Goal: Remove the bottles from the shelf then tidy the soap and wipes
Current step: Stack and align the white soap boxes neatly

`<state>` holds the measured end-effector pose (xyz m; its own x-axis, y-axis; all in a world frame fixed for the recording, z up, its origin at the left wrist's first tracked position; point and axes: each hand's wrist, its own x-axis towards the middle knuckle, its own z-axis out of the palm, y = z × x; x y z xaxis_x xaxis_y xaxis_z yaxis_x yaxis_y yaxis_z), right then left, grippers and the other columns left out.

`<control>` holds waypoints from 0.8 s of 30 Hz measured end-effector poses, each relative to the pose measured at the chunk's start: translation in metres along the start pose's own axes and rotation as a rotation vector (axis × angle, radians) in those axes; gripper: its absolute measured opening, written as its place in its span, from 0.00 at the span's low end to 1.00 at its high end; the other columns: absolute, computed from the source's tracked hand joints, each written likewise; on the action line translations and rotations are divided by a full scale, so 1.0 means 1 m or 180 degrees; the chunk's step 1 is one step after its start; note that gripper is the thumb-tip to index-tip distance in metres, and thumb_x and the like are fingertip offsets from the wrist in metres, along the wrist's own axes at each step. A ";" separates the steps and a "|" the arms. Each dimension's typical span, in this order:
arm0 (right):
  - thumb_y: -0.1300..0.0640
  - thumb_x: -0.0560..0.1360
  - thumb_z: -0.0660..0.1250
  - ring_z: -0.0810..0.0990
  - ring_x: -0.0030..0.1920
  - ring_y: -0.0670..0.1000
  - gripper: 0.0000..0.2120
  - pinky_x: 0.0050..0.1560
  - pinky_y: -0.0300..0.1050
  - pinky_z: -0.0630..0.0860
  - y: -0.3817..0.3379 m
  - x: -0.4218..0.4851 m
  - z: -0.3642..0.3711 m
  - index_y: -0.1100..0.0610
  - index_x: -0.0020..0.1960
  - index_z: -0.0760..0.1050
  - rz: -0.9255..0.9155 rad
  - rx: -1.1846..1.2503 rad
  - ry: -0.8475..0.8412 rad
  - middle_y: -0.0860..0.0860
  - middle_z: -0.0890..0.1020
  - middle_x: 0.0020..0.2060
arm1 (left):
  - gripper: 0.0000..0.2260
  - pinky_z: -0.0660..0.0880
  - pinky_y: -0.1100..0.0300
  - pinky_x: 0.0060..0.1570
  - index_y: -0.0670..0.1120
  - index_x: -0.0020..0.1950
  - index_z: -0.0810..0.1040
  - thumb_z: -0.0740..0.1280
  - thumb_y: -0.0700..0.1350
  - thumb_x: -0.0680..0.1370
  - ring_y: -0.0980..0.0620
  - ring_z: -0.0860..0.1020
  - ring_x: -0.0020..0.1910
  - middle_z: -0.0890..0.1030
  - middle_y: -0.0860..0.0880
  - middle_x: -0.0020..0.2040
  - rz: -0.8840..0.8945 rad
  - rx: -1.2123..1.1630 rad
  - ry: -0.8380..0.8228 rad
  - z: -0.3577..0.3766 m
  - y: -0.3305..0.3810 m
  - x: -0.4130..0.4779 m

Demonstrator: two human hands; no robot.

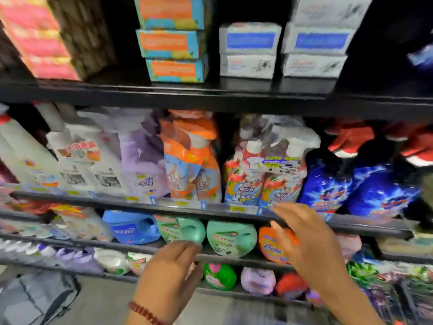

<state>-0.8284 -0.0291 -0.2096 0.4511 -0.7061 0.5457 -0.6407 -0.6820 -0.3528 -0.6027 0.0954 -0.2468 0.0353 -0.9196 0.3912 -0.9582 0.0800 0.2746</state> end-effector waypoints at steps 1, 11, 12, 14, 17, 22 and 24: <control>0.50 0.73 0.59 0.75 0.51 0.49 0.17 0.56 0.37 0.68 -0.002 0.020 -0.017 0.59 0.52 0.81 -0.0038 -0.0012 0.0273 0.52 0.82 0.49 | 0.15 0.74 0.64 0.43 0.46 0.48 0.84 0.62 0.52 0.72 0.54 0.78 0.44 0.83 0.51 0.45 0.0241 -0.0094 0.0208 -0.012 0.002 0.026; 0.58 0.75 0.66 0.76 0.57 0.56 0.14 0.61 0.36 0.65 0.003 0.184 -0.149 0.63 0.58 0.76 -0.0512 -0.0677 0.1791 0.56 0.80 0.55 | 0.13 0.76 0.51 0.49 0.40 0.52 0.81 0.64 0.47 0.76 0.44 0.80 0.49 0.82 0.44 0.50 0.1546 -0.0189 0.1647 -0.097 0.065 0.234; 0.56 0.75 0.66 0.75 0.59 0.55 0.16 0.62 0.38 0.64 0.008 0.200 -0.155 0.62 0.60 0.75 -0.0450 -0.0685 0.1734 0.55 0.79 0.57 | 0.14 0.77 0.52 0.45 0.41 0.51 0.81 0.63 0.49 0.76 0.44 0.80 0.48 0.82 0.45 0.48 0.1489 -0.0110 0.1593 -0.099 0.070 0.250; 0.51 0.74 0.66 0.71 0.64 0.53 0.22 0.64 0.39 0.62 0.015 0.228 -0.162 0.60 0.64 0.72 -0.0338 -0.0672 0.1491 0.54 0.75 0.62 | 0.15 0.78 0.54 0.36 0.43 0.47 0.82 0.61 0.52 0.75 0.45 0.81 0.43 0.82 0.47 0.43 0.1361 0.0041 0.1391 -0.096 0.076 0.272; 0.47 0.73 0.69 0.63 0.71 0.52 0.32 0.68 0.41 0.57 0.027 0.258 -0.164 0.58 0.71 0.64 -0.0196 -0.0764 0.0900 0.52 0.68 0.69 | 0.19 0.73 0.59 0.27 0.46 0.39 0.80 0.56 0.56 0.76 0.48 0.79 0.36 0.80 0.50 0.35 0.1220 0.0159 0.1110 -0.084 0.077 0.283; 0.50 0.71 0.72 0.65 0.65 0.50 0.31 0.61 0.42 0.63 0.041 0.274 -0.154 0.57 0.69 0.65 -0.0215 -0.0676 0.0660 0.52 0.70 0.63 | 0.22 0.69 0.61 0.30 0.48 0.38 0.82 0.53 0.58 0.75 0.53 0.78 0.36 0.81 0.53 0.35 0.0979 0.0018 0.0988 -0.079 0.076 0.284; 0.53 0.69 0.74 0.65 0.61 0.49 0.28 0.57 0.39 0.63 0.040 0.274 -0.149 0.57 0.65 0.68 -0.0308 -0.0603 0.0931 0.52 0.71 0.60 | 0.22 0.69 0.61 0.30 0.48 0.39 0.82 0.53 0.59 0.75 0.54 0.77 0.37 0.80 0.54 0.36 0.0920 -0.0024 0.0981 -0.079 0.077 0.284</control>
<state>-0.8229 -0.2212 0.0385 0.3360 -0.5369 0.7739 -0.7198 -0.6763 -0.1567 -0.6441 -0.1297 -0.0450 -0.1503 -0.7010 0.6971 -0.9391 0.3217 0.1211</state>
